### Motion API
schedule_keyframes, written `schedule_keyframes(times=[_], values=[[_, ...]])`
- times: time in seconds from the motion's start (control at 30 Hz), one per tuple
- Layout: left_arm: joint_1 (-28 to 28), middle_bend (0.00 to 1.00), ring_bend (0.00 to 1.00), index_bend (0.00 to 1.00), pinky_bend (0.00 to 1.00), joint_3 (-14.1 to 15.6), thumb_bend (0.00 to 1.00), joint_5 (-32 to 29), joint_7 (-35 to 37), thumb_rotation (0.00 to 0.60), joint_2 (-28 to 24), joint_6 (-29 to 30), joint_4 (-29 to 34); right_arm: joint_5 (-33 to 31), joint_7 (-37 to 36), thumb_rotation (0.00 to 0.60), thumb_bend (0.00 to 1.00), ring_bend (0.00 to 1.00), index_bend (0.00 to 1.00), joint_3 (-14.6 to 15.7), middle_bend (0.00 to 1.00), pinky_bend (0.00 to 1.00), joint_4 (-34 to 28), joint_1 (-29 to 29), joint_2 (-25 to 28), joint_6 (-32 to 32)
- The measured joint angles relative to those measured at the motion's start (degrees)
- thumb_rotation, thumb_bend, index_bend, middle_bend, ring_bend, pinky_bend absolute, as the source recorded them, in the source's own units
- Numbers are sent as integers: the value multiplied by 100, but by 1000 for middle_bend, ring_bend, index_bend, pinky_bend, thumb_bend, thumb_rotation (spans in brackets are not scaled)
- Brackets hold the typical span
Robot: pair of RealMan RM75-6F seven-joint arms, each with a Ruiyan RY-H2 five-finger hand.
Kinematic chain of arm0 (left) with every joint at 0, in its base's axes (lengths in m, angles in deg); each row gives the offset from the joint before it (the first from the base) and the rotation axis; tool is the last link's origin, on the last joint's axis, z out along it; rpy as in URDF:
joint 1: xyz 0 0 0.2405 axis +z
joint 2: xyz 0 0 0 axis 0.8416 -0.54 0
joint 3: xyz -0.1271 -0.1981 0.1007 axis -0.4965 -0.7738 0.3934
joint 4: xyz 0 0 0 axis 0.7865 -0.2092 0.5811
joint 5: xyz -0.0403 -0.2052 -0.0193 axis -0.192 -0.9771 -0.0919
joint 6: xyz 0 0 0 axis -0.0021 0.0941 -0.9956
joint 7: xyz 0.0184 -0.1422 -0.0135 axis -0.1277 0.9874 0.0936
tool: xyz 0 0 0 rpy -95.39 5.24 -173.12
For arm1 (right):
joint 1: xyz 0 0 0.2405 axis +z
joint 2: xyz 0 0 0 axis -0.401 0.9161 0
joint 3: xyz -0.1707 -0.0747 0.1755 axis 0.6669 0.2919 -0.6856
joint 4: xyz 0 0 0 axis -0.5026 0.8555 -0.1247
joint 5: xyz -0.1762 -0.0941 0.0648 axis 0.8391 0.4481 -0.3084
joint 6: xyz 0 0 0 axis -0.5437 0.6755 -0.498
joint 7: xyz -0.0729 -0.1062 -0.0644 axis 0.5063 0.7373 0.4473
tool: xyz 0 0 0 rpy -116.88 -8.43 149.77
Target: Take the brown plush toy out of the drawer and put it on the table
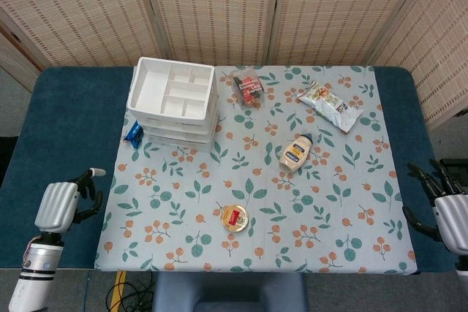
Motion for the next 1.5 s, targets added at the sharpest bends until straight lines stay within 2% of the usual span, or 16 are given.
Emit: schedule_keyframes(times=[0.1,0.2,0.43,0.7,1.2,1.5], values=[[-294,993,937,338,1000,-91,484,-112,452,600,119,-534,-90,39,3,600,363,84,90,1,260,179,-44,7,43,12],[-601,1000,991,337,1000,-189,484,-360,824,600,203,-1136,-122,50,-16,600,363,85,90,7,260,179,-79,-8,76,36],[-1376,1000,1000,275,1000,-362,484,-1081,1218,600,426,-2472,-345,59,-29,600,363,84,91,8,260,179,-113,-42,116,101],[-2061,1000,1000,191,1000,-560,484,-2000,1708,600,957,-3476,-944,49,-10,600,363,85,91,9,260,179,-163,-92,159,162],[-2732,1000,1000,138,1000,-823,484,-3867,1987,600,2046,-3950,-2344,-10,-93,600,363,85,91,-73,260,179,-145,-17,194,92],[-2923,1000,1000,116,1000,-970,484,-4597,2074,600,2634,-3999,-2999,-55,-119,600,363,84,90,-89,260,179,-134,-19,216,90]])
